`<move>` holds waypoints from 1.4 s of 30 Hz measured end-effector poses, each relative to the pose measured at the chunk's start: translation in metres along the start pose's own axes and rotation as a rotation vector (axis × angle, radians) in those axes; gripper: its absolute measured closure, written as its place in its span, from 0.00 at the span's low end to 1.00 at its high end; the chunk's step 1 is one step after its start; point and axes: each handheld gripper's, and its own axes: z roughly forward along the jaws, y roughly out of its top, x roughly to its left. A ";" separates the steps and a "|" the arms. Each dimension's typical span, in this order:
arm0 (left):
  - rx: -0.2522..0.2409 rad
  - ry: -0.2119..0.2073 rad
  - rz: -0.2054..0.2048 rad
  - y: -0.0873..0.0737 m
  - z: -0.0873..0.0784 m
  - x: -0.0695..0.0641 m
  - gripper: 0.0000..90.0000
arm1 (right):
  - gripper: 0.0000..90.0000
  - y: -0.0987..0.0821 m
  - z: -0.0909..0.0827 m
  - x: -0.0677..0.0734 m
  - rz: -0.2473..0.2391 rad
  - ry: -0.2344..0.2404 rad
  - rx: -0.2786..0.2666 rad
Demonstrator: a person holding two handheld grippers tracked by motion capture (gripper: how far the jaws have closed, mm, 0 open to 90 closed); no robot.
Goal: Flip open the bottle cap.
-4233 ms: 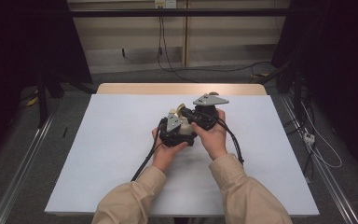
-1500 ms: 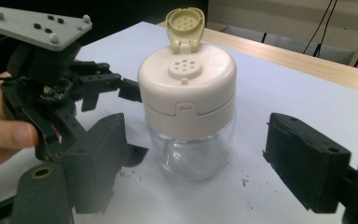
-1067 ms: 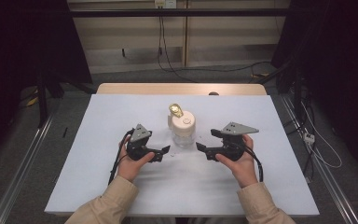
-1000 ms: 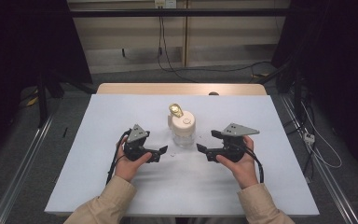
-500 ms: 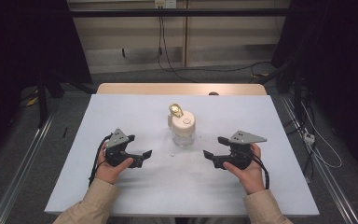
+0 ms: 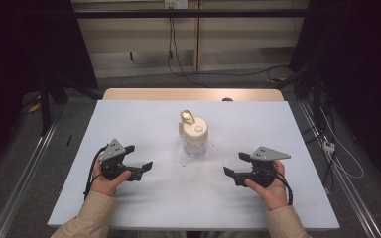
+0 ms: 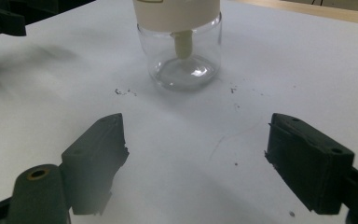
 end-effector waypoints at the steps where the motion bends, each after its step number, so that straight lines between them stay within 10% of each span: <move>1: 0.001 0.000 0.000 -0.001 -0.001 0.001 0.06 | 0.21 -0.001 -0.001 -0.001 0.001 -0.003 0.001; 42: 0.014 0.011 -0.020 -0.019 -0.031 0.012 0.07 | 0.20 -0.030 -0.030 -0.007 -0.020 -0.049 0.002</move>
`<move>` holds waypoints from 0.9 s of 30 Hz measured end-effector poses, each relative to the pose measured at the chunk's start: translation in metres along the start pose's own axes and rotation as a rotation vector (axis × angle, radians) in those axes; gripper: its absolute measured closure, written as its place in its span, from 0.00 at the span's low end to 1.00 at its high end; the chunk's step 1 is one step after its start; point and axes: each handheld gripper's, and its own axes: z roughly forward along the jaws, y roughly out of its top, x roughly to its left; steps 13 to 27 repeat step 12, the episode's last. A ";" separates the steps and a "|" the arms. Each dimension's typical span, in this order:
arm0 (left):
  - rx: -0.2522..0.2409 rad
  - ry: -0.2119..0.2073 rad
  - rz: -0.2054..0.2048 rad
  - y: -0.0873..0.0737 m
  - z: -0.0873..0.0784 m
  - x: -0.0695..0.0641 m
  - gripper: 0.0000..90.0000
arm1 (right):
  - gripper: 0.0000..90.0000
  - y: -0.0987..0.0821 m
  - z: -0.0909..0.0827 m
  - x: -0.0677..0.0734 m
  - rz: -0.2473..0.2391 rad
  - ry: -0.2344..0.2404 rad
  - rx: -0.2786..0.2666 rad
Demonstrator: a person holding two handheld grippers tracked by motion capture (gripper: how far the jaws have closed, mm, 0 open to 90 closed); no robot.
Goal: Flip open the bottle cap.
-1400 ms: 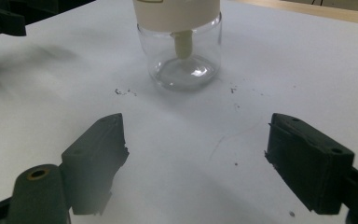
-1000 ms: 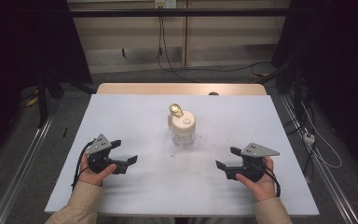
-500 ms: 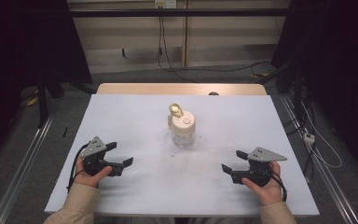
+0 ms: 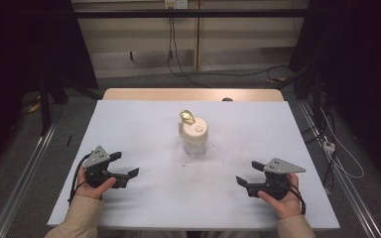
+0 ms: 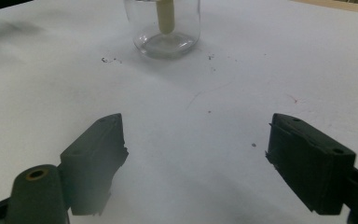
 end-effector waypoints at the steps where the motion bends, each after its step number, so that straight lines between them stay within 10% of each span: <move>1: 0.001 0.001 0.004 0.000 0.000 0.000 0.07 | 0.20 0.000 0.000 0.000 0.001 0.000 -0.001; 27: -0.008 0.003 -0.003 0.001 -0.001 0.000 0.07 | 0.20 0.000 0.000 -0.001 -0.005 -0.004 0.003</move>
